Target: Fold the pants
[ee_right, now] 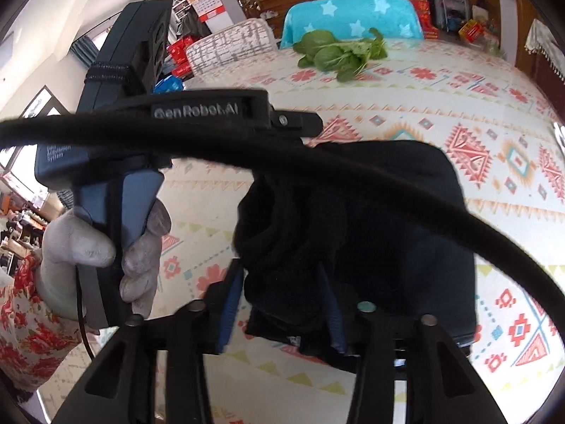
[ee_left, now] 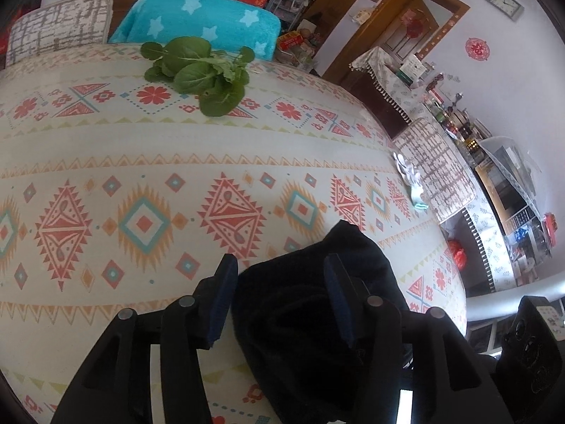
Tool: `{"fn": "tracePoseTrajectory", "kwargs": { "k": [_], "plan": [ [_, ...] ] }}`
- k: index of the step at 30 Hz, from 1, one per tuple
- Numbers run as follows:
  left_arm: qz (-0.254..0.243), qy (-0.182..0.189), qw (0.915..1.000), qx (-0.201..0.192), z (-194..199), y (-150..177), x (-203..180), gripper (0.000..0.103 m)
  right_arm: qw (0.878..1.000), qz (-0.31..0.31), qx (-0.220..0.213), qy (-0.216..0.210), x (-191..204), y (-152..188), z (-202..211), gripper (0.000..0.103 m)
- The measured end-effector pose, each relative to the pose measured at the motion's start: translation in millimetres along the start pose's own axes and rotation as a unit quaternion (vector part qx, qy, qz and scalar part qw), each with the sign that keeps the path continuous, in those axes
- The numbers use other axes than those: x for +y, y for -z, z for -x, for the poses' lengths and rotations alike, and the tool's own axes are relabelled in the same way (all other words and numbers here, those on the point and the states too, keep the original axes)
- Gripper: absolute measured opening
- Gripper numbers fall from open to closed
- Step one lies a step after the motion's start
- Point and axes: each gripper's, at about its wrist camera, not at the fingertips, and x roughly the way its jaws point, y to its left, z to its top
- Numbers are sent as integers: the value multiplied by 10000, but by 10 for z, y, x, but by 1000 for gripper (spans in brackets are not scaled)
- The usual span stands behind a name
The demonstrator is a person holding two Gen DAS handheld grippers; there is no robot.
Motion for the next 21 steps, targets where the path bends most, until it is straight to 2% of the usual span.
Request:
{"fn": "tracePoseTrajectory", "kwargs": {
  "k": [5, 10, 14, 18, 21],
  "plan": [
    [306, -423, 9983, -270, 299, 35, 328, 50, 9998, 195, -55, -19, 27, -37, 121, 52],
    [660, -597, 9951, -428, 564, 227, 550, 51, 9987, -177, -429, 215, -238, -252, 285, 52],
    [637, -540, 9957, -398, 628, 510, 400, 51, 9972, -42, -355, 657, -280, -454, 93, 52],
    [394, -485, 9978, -211, 476, 726, 100, 51, 9948, 239, 21, 994, -293, -622, -304, 52],
    [355, -507, 9980, -85, 367, 783, 4, 51, 9925, 228, 299, 1164, -368, -719, -557, 54]
  ]
}}
